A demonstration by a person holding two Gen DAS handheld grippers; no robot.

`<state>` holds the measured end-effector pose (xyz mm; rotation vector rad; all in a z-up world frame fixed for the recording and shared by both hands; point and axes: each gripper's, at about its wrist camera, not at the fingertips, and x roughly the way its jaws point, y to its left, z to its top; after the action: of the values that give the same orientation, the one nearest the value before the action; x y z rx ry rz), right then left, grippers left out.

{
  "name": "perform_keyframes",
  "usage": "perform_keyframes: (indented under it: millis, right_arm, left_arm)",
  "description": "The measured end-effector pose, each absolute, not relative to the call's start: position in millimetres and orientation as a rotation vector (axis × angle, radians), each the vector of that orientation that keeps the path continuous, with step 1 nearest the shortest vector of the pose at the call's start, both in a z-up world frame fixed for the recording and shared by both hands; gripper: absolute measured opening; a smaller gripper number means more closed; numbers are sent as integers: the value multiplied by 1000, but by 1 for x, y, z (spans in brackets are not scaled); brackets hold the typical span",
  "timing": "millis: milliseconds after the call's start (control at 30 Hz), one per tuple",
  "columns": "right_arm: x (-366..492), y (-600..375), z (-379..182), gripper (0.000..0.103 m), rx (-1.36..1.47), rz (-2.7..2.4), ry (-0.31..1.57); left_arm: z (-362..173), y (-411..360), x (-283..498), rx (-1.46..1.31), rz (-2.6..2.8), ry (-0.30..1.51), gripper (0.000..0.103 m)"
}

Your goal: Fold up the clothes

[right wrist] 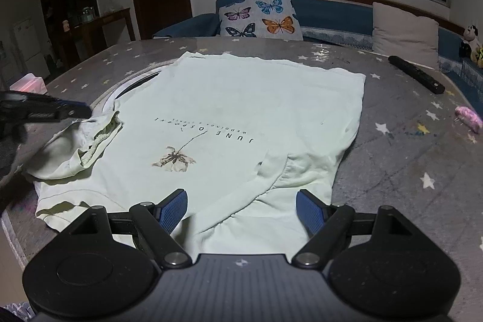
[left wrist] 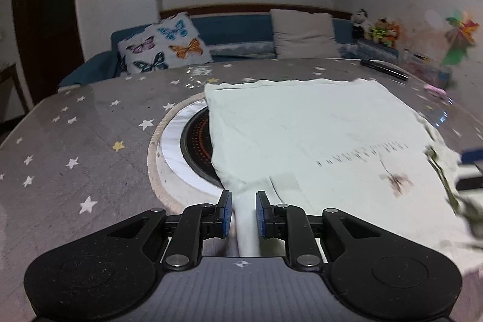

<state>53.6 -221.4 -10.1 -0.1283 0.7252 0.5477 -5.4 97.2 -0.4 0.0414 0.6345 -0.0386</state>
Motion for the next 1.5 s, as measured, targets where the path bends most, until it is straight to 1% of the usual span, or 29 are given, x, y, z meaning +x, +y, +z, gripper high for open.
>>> perform_keyframes:
  millis: [100,333,433,533,800,867,900,967,1067,1133,1300,1500]
  right_arm:
    - [51,-222,-8,81,-134,546,719]
    - [46,-224,-7,81,-136,545,716]
    - [43,-225,-6,81,-135,543,714]
    - [42,-226,-6,81,-134,541,712]
    - [41,-227,-6,81,-130,539,713]
    - [41,-228,-7,81,-128,535,715]
    - [42,-228,-7,81,-126,532,717]
    - [43,-229,-9,81,-122,528,720]
    - [43,-230,-10,81,-119,526,722]
    - [42,-230,-10,83,-117,527,721]
    - [43,-230,-13,84,-121,524,726]
    - [31,-235,-4,84,-139,545,703]
  left_arm:
    - [-1,94,-24,56,-83,619,18]
    - [-10,81,-40,71,-134,635,18]
    - [-2,77,-44,48,-157,605,18]
    - [2,70,-45,40,-210,587,19]
    - [-14,55,-31,26,-226,639,19]
    - [-14,55,-32,16,-232,636,13]
    - [-15,56,-33,11,-234,635,5]
    - [-13,57,-34,1,-237,626,3]
    - [-8,58,-39,-4,-254,606,2]
    - [-6,56,-42,5,-272,602,2]
    - [-12,57,-38,2,-259,647,4]
    - [1,67,-47,10,-256,608,5]
